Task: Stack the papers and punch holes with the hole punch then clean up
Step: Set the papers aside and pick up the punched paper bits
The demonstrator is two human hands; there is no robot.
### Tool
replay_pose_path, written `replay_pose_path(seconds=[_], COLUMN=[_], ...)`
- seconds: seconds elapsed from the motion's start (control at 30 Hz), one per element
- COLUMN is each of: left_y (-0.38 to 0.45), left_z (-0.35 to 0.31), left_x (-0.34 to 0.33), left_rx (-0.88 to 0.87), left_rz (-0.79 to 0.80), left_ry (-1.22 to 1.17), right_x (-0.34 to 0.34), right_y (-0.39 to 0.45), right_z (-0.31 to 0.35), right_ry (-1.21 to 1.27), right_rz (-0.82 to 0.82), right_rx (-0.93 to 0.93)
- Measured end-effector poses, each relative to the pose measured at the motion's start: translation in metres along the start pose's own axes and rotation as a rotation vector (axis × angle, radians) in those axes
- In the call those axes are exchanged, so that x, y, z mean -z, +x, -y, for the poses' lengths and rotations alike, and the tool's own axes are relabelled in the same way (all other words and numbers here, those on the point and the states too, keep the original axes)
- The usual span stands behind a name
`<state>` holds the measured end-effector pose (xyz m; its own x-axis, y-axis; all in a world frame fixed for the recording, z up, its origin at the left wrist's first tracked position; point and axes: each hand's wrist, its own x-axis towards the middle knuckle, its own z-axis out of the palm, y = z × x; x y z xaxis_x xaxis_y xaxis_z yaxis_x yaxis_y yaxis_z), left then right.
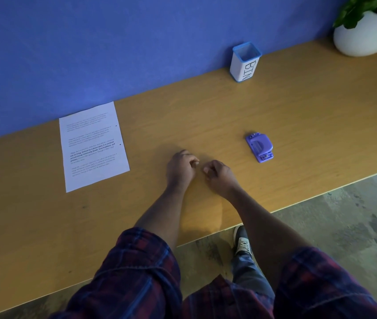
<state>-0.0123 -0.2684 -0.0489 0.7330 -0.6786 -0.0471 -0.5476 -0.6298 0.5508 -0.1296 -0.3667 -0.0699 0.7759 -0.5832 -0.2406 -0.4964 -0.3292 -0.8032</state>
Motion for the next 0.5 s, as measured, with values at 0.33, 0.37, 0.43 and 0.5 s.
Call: replay_pose_path(seconds=[0.33, 0.37, 0.43, 0.5], left_y=[0.018, 0.019, 0.023, 0.027], left_z=[0.003, 0.004, 0.004, 0.0], left_x=[0.008, 0.011, 0.015, 0.016], left_rx=[0.132, 0.157, 0.181, 0.209], left_rz=[0.112, 0.122, 0.149, 0.17], left_ry=[-0.119, -0.14, -0.156, -0.171], right_x=[0.001, 0.0, 0.001, 0.003], right_y=[0.003, 0.004, 0.007, 0.011], right_z=[0.002, 0.002, 0.002, 0.003], right_ry=[0.02, 0.017, 0.01, 0.052], right_rz=[0.025, 0.028, 0.036, 0.052], right_rx=[-0.014, -0.028, -0.075, -0.139])
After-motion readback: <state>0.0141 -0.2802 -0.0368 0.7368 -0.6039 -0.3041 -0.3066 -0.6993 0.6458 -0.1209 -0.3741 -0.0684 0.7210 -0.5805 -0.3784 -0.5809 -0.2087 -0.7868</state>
